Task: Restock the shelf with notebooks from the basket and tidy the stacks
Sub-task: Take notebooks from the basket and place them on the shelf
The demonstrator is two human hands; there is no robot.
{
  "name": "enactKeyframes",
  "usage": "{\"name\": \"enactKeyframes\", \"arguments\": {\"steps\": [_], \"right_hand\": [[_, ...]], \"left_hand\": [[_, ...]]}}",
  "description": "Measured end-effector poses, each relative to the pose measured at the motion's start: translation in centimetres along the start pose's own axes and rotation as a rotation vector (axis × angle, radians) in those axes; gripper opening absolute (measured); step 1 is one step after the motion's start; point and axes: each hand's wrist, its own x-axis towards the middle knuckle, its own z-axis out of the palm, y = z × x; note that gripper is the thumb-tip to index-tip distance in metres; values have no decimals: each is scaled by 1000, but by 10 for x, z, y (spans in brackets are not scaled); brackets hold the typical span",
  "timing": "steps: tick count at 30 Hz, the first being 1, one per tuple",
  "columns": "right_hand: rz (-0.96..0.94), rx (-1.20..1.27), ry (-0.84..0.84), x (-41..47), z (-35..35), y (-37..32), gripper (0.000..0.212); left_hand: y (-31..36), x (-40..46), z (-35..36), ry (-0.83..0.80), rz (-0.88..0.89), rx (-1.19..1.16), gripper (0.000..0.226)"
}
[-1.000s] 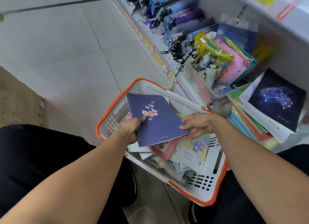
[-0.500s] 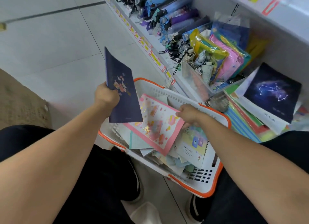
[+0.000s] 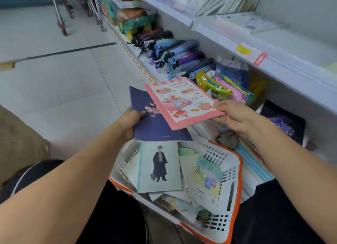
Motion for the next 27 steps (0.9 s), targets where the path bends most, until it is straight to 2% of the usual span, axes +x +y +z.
{"name": "enactKeyframes", "arguments": {"steps": [1,4,5,6,8,12,15,18,21,24,27], "right_hand": [[1,34,4,0,2,4,5],[-80,-112,84,-7,10,6,2],[-135,-209,119,-12,11,3,2],[-185,-294,142,-18,11,0,5],[-209,-326,125,-30,9,-9,12],[-120,-11,-105,-53,3,-46,27],[-164,-37,-168,-65,-1,-82,28],[-278,-24,-73,-63,-8,-113,28],[-320,148,73,-50,-19,-145,29],[-326,343,108,-31,-33,-177,21],[-314,493,151,0,-44,-207,23]], "left_hand": [[3,-3,10,-39,-46,-104,20],[16,-7,34,-137,-152,-292,62],[21,-6,41,-180,-136,-308,62],[26,-4,46,-206,-100,-291,53],[36,4,53,-251,-35,-245,46],[80,14,69,-377,14,-225,44],[125,23,91,-405,21,-155,39],[169,33,123,-424,63,-51,35],[206,44,159,-437,118,45,33],[230,62,190,-458,192,61,34],[237,86,224,-364,310,54,41]]}}
